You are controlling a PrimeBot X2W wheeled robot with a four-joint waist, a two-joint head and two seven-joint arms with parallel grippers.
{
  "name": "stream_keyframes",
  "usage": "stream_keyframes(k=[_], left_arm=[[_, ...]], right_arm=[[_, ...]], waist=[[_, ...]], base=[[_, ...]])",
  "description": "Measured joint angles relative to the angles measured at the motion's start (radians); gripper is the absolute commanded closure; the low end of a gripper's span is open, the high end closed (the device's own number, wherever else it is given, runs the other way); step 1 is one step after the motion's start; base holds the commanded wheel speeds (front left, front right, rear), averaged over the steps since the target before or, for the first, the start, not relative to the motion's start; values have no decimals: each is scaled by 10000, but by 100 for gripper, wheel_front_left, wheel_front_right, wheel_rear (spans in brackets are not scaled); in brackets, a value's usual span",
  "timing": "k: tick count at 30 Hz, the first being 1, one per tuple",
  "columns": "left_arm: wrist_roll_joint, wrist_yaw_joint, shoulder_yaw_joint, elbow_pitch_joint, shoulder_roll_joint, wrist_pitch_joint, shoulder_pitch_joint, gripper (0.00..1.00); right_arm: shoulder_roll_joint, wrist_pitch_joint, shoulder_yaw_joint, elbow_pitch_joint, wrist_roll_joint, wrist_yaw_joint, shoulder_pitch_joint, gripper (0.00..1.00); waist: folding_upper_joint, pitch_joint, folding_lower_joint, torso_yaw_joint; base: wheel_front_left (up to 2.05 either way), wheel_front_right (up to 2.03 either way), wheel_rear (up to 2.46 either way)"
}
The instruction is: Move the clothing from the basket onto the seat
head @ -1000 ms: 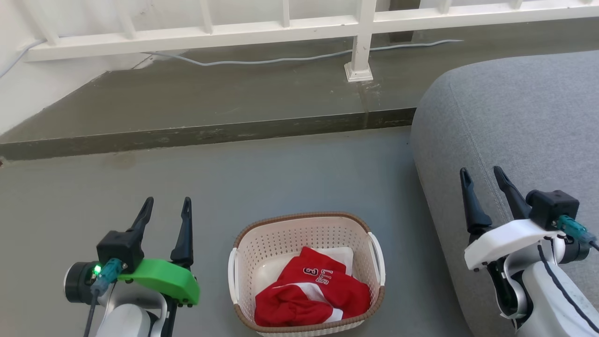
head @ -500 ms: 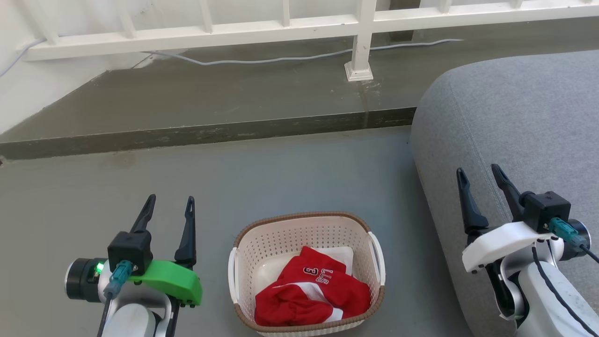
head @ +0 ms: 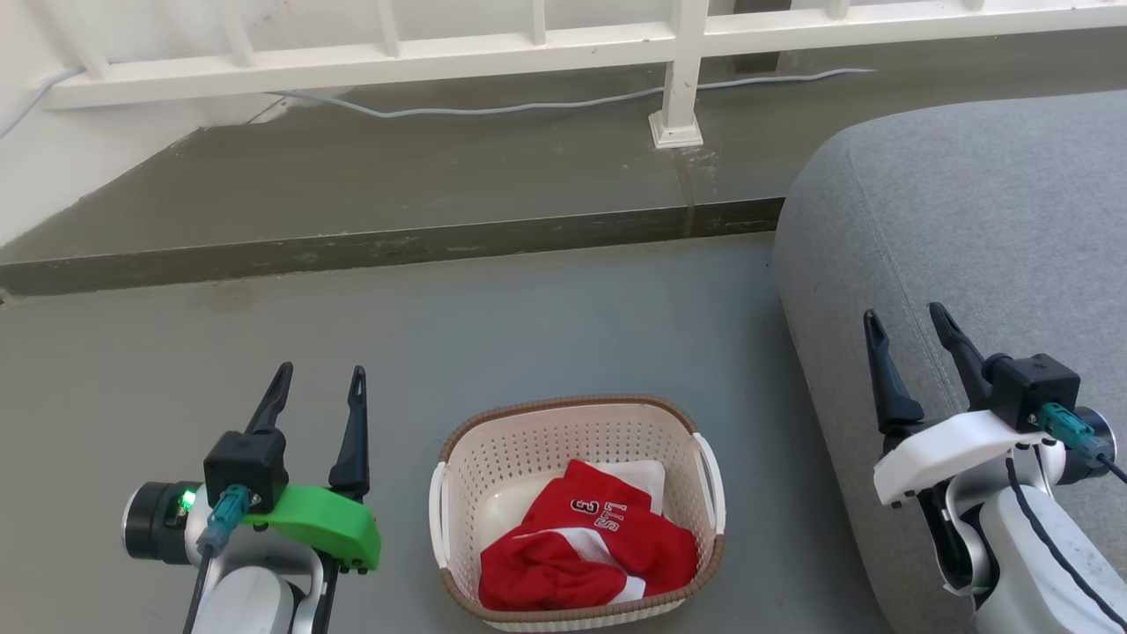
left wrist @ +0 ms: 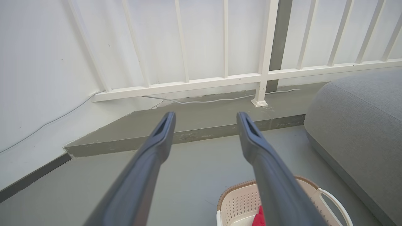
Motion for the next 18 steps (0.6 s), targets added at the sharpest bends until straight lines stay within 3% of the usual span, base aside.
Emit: stream_keyframes(k=[18], left_arm=[[194, -40, -639, -151, -255, 121, -592, 0]], right_arm=[[10, -2, -100, -591, -48, 171, -640, 0]], waist=[[0, 1061, 0, -165]], base=[[0, 0, 0]])
